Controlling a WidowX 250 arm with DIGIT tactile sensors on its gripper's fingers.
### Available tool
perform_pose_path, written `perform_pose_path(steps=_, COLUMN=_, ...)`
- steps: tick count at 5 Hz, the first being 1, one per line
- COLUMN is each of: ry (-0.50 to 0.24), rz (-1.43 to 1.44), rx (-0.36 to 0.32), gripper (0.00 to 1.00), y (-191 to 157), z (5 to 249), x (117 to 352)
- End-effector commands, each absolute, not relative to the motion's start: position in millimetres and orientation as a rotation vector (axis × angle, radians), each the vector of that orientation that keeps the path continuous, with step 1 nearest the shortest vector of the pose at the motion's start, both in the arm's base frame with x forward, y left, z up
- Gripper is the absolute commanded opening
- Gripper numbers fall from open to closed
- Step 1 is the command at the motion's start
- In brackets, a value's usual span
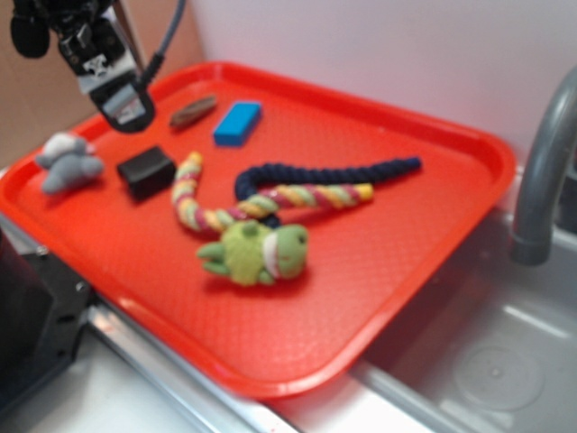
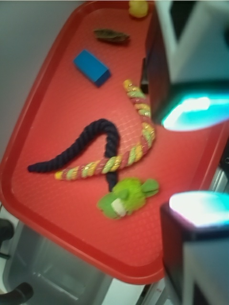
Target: Grab the green animal.
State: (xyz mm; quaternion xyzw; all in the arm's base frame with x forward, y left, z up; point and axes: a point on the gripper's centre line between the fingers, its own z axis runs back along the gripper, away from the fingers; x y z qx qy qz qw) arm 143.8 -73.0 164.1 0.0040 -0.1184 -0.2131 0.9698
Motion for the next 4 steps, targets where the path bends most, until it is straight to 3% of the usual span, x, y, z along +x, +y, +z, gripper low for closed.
perform_pose_path(steps=1, ry=-0.283, rz=-0.425, rx=-0.008, gripper=1.00, y=-81, z=174, x=142)
perform_pose_path(steps=2, ry=-0.279, rz=-0.573, rx=-0.004, gripper=1.00, y=-99, z=136, x=147)
perform_pose_path(steps=3, ry=-0.265, rz=-0.614, rx=-0.061, gripper=1.00, y=-97, z=107, x=141)
perform_pose_path(steps=4, ry=-0.200, rz=-0.633, rx=-0.065, gripper=1.00, y=-97, z=75, x=147)
